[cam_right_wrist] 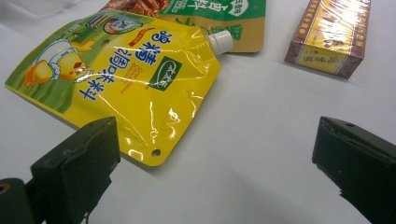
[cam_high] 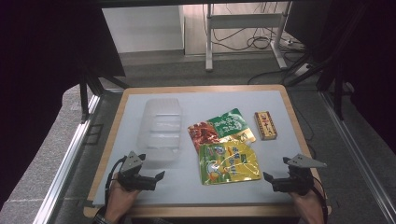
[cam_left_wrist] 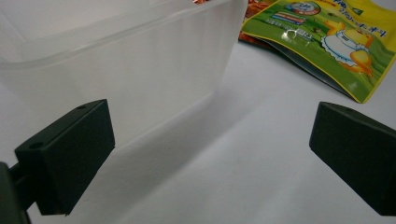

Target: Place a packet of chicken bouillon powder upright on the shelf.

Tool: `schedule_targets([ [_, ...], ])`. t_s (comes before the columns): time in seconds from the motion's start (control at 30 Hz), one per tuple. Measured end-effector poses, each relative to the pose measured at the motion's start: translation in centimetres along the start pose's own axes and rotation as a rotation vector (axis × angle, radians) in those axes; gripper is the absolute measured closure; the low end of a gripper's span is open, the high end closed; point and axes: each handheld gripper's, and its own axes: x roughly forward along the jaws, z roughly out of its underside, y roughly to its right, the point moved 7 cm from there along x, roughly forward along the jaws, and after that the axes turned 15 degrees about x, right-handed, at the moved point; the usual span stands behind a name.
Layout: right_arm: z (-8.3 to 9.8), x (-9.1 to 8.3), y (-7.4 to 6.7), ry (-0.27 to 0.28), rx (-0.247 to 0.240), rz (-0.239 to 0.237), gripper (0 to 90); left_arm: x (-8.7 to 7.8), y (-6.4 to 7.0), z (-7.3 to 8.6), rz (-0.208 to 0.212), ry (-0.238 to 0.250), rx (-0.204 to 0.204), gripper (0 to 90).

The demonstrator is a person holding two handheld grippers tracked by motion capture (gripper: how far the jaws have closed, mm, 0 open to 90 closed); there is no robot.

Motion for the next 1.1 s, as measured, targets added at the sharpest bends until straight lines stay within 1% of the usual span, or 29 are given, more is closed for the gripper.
schedule_targets([
  [0.07, 0.0, -0.1, 0.1, 0.006, 0.012, -0.002, 0.8, 0.0, 0.1, 0.0, 0.004, 0.000, 0.004, 0.0],
  [0.13, -0.1, -0.1, 0.1, 0.009, 0.014, -0.004, 0.8, -0.1, 0.1, -0.1, 0.004, 0.001, 0.005, 0.0],
  [0.3, 0.1, 0.1, -0.1, -0.011, 0.002, 0.001, 0.8, 0.1, 0.2, 0.0, 0.001, -0.011, 0.012, 0.2],
  [0.33, 0.1, 0.1, -0.1, -0.011, 0.004, -0.001, 0.8, 0.1, 0.3, -0.1, 0.011, -0.009, 0.011, 0.2],
  [0.47, 0.1, 0.1, -0.1, -0.010, 0.007, -0.006, 0.8, 0.0, 0.4, -0.2, 0.018, -0.003, 0.005, 0.3],
  [0.53, 0.1, 0.1, -0.2, -0.014, 0.003, -0.008, 0.8, -0.1, 0.4, -0.2, 0.023, -0.004, 0.003, 1.8],
  [0.57, 0.2, 0.2, -0.4, -0.017, -0.008, -0.011, 0.8, -0.1, 0.4, -0.2, 0.027, -0.004, 0.002, 2.4],
  [0.7, 0.2, 0.3, -0.5, -0.024, -0.012, -0.013, 0.8, -0.2, 0.6, -0.3, 0.023, -0.015, 0.017, 4.4],
  [0.73, 0.2, 0.3, -0.6, -0.023, -0.012, -0.016, 0.8, -0.2, 0.7, -0.3, 0.025, -0.016, 0.020, 7.2],
  [0.8, 0.2, 0.3, -0.6, -0.022, -0.011, -0.017, 0.8, -0.2, 0.8, -0.4, 0.028, -0.015, 0.022, 8.0],
  [0.83, 0.2, 0.2, -0.5, -0.020, -0.009, -0.017, 0.9, -0.3, 0.8, -0.4, 0.035, -0.010, 0.019, 13.0],
  [0.87, 0.2, 0.2, -0.5, -0.020, -0.009, -0.017, 0.9, -0.4, 0.8, -0.5, 0.038, -0.004, 0.020, 13.0],
  [0.9, 0.2, 0.2, -0.5, -0.020, -0.009, -0.017, 0.9, -0.4, 0.9, -0.5, 0.041, 0.002, 0.017, 15.4],
  [0.93, 0.2, 0.2, -0.5, -0.020, -0.011, -0.016, 0.9, -0.5, 0.9, -0.6, 0.047, 0.007, 0.018, 21.1],
  [0.97, 0.2, 0.2, -0.5, -0.020, -0.011, -0.016, 1.0, -0.6, 1.0, -0.7, 0.054, 0.013, 0.021, 21.1],
  [1.0, 0.2, 0.2, -0.6, -0.024, -0.015, -0.015, 1.1, -0.6, 1.1, -0.7, 0.058, 0.017, 0.026, 26.8],
  [1.07, 0.2, 0.3, -0.6, -0.026, -0.019, -0.016, 1.2, -0.7, 1.3, -0.8, 0.069, 0.022, 0.036, 31.9],
  [1.1, 0.2, 0.3, -0.6, -0.026, -0.019, -0.016, 1.2, -0.7, 1.4, -0.9, 0.074, 0.025, 0.039, 31.9],
])
